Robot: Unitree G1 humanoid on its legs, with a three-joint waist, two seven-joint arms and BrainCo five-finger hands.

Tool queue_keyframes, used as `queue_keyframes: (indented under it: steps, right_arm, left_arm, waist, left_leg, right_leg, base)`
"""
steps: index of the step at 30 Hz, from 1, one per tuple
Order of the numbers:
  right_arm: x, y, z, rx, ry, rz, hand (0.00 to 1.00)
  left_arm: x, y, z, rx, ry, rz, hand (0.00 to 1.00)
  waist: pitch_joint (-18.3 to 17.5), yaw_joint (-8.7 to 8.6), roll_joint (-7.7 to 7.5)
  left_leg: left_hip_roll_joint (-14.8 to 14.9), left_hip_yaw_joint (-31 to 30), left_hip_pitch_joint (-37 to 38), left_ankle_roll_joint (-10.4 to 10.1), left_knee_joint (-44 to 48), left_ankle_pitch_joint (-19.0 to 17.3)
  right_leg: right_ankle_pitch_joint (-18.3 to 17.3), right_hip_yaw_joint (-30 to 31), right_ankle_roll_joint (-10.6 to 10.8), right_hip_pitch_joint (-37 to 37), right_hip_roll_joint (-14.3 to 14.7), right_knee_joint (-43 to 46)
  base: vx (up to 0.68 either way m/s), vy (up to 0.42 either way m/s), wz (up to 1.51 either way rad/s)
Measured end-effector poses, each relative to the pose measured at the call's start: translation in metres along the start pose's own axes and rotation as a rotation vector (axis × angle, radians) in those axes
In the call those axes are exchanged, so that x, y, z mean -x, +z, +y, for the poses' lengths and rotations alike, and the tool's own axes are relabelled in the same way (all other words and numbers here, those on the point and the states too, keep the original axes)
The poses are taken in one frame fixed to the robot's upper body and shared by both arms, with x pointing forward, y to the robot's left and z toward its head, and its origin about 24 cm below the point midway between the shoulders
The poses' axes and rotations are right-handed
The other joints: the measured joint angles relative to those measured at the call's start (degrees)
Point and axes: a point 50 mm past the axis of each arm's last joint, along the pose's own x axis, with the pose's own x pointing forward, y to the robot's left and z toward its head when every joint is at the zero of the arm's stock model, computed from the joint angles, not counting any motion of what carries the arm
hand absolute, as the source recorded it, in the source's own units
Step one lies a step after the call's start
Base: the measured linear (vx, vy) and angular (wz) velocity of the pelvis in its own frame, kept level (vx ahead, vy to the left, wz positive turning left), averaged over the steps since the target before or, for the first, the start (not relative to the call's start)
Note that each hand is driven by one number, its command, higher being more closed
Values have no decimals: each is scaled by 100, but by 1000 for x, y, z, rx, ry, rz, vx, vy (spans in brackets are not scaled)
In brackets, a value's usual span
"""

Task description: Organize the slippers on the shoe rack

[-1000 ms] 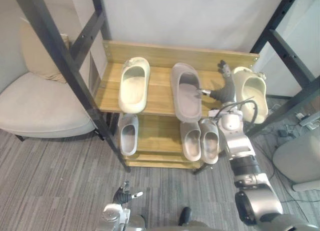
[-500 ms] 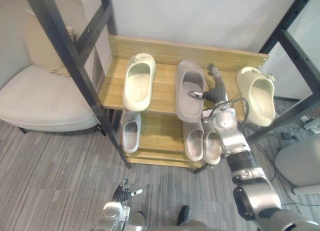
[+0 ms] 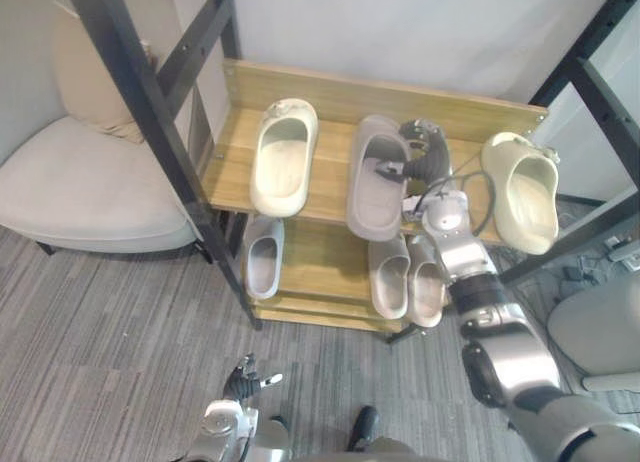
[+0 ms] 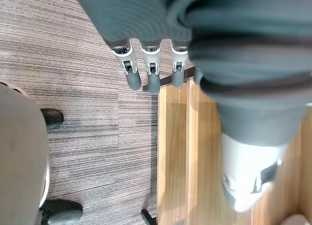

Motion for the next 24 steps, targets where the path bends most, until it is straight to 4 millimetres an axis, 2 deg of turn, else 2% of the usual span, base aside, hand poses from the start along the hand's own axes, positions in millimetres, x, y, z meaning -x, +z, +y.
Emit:
queue_keyframes:
  steps: [2, 14, 17, 21, 24]
  right_arm:
    - [-4, 7, -3, -27, -8, -22, 100]
    - [-3, 10, -2, -128, -6, -32, 100]
    - [4, 9, -1, -141, 5, -48, 100]
    - [23, 6, 2, -179, -3, -74, 100]
    - [34, 17, 6, -235, -5, -133, 100]
  left_arm:
    - [-1, 3, 1, 3, 4, -7, 0]
    - [-1, 1, 3, 21, 23, -1, 0]
    - [-1, 1, 3, 21, 23, -1, 0]
    - [-1, 0, 3, 21, 23, 4, 0]
    - [0, -1, 3, 18, 23, 10, 0]
  waist:
    - [81, 0, -26]
    - [86, -2, -37]
    - [86, -7, -37]
    - [86, -41, -36]
    - [85, -70, -35]
  left_leg:
    - [13, -21, -14, -15, -1, 19]
    - [35, -4, 88, -36, -144, 82]
    - [32, -8, 95, -36, -152, 82]
    - [35, -65, 173, -35, -153, 81]
    - [53, -66, 265, -34, -127, 80]
  right_leg:
    - [2, -20, -3, -8, 15, 0]
    - [2, -14, -7, 14, 46, -1]
    - [3, -19, -7, 19, 44, -1]
    - [2, -48, -7, 113, 41, -1]
    - [2, -33, -7, 200, 24, -1]
  base:
    - [-2, -56, 4]
    - [-1, -31, -1]
    - [9, -7, 2]
    - [35, -21, 6]
    - [14, -21, -3]
